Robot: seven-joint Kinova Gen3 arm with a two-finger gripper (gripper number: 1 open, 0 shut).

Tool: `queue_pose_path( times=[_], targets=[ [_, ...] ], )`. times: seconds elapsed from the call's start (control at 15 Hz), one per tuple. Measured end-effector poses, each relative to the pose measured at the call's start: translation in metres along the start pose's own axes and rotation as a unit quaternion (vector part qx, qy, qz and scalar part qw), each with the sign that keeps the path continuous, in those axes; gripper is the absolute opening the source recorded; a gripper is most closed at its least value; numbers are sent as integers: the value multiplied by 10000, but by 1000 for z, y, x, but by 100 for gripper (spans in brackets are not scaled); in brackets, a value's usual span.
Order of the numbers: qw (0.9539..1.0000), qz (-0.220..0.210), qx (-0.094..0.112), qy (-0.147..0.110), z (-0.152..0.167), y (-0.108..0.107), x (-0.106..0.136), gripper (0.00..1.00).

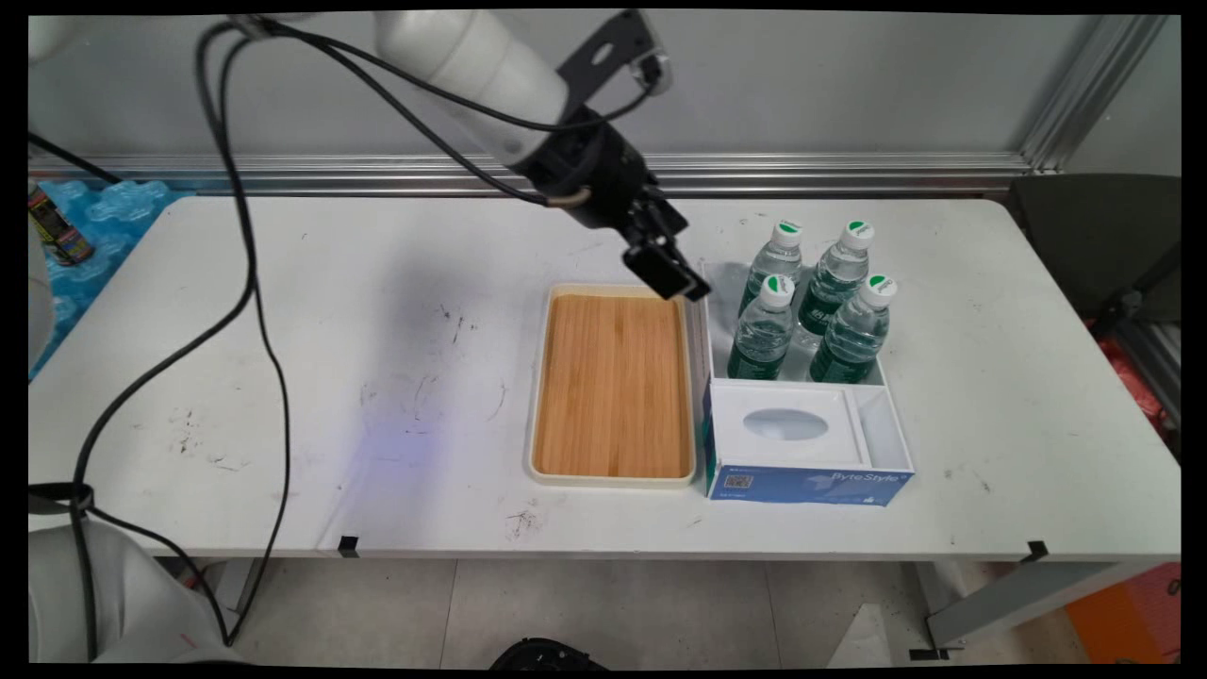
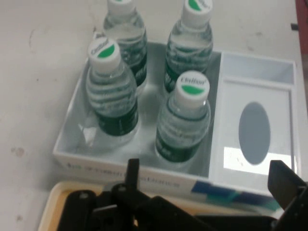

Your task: Pick up the green bottle from the white box

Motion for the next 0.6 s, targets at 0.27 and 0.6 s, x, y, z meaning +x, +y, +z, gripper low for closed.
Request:
queue_pose_path(
  times=[0.27,0.6],
  targets=[
    [9999,29,22,112,26,4,6,100],
    [9997,26,83,207,60,7,3,100]
  ],
)
